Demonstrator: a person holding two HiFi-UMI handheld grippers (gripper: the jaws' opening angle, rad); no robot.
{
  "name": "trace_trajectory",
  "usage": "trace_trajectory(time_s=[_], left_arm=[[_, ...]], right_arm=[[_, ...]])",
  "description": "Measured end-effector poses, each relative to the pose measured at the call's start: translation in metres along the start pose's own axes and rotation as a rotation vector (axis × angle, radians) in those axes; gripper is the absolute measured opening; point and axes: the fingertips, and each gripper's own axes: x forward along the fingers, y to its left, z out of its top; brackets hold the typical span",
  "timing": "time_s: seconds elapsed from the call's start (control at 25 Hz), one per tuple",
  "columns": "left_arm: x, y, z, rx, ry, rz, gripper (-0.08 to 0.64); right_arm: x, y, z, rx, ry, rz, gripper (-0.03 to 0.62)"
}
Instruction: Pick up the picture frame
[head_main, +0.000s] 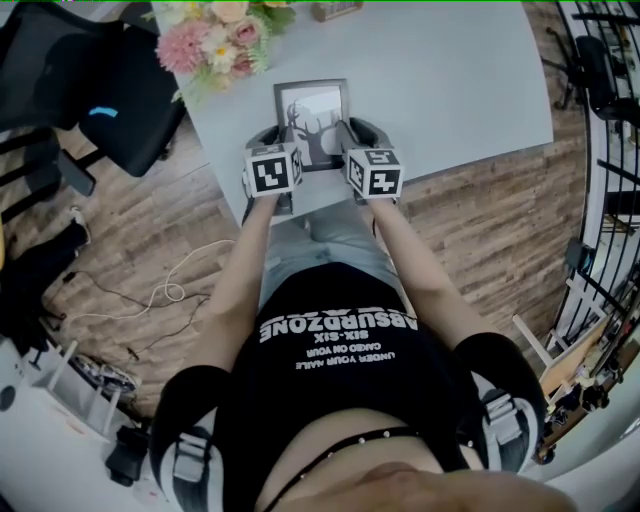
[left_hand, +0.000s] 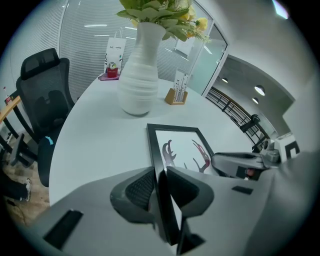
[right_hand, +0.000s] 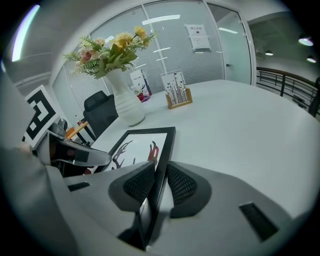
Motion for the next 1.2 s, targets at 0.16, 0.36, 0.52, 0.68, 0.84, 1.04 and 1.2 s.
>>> trace_trajectory(time_s=[0.16, 0.36, 0.52, 0.68, 0.84, 1.04, 1.2], left_arm=[[0.001, -0.002, -0.001, -0.005, 0.017, 0.003, 0.089], [0.0, -0.004, 0.001, 0.0, 0.016, -0.001, 0.087], [-0.003, -0.002, 0.0, -0.009, 0.015, -0.016, 0.087], [-0.006, -0.003, 0.003, -0.011, 0.006, -0.017, 0.087], [-0.01, -0.001, 0.007, -0.008, -0.003, -0.021, 0.087], [-0.016, -0.002, 0.01, -0.002, -0.013, -0.026, 0.087], [-0.021, -0.002, 0.014, 0.007, -0.025, -0.027, 0.087]], right_arm=[[0.0, -0.003, 0.0, 0.009, 0.012, -0.005, 0.089], [-0.002, -0.004, 0.001, 0.009, 0.027, -0.019, 0.087], [-0.003, 0.0, 0.003, 0.014, 0.025, -0.032, 0.084], [-0.006, 0.0, 0.008, 0.011, 0.018, -0.041, 0.083], [-0.007, 0.004, 0.012, 0.01, 0.008, -0.049, 0.083], [-0.013, 0.007, 0.017, 0.01, -0.01, -0.056, 0.083], [-0.017, 0.01, 0.021, 0.005, -0.023, -0.058, 0.083]])
